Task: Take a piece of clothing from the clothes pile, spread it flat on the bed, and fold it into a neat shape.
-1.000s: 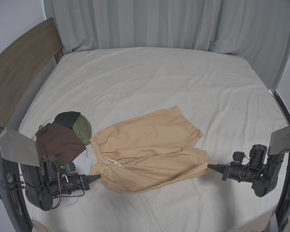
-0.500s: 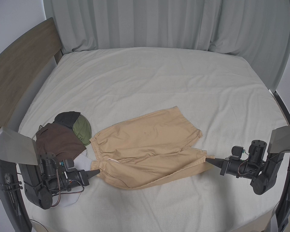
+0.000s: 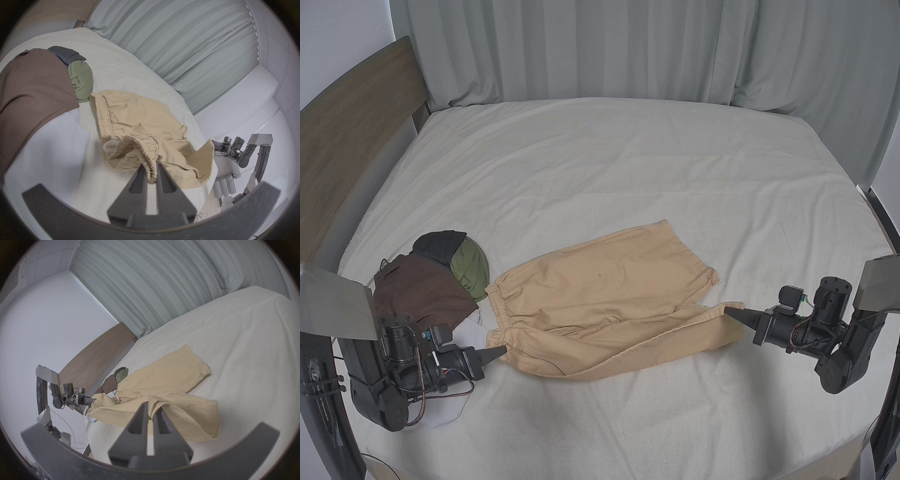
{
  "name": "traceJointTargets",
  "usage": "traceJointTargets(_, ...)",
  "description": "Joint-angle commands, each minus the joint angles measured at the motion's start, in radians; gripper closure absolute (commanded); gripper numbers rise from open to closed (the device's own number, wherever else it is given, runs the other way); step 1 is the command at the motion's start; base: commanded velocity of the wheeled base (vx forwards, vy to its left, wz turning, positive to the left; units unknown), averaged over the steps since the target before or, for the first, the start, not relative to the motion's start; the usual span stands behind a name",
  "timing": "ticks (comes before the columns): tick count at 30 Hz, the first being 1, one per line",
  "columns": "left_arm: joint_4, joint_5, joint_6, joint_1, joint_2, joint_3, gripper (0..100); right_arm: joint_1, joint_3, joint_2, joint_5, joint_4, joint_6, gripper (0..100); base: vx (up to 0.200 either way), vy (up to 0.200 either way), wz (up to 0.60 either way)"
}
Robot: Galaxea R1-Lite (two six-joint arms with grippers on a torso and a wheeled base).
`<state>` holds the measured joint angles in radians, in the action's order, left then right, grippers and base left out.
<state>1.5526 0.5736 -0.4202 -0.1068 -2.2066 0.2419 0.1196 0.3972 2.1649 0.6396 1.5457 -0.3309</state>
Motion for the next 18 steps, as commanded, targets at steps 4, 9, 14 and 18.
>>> traceJointTargets(4,0.001,-0.001,-0.003,0.001,0.002,0.013,100,0.002,0.028,-0.002,-0.003,0.001,-0.002,100,0.000,0.000,0.00)
traceJointTargets(9,0.001,-0.018,-0.003,0.006,0.002,0.022,100,0.008,0.028,-0.013,-0.003,0.001,-0.002,100,0.000,0.000,0.00)
traceJointTargets(14,0.001,-0.020,-0.005,0.006,0.008,0.030,100,0.008,0.048,-0.013,-0.003,0.001,0.000,100,0.000,0.000,0.00)
traceJointTargets(18,0.001,-0.023,-0.005,0.007,0.010,0.037,100,0.008,0.084,-0.014,-0.005,-0.001,-0.007,100,0.000,0.000,0.00)
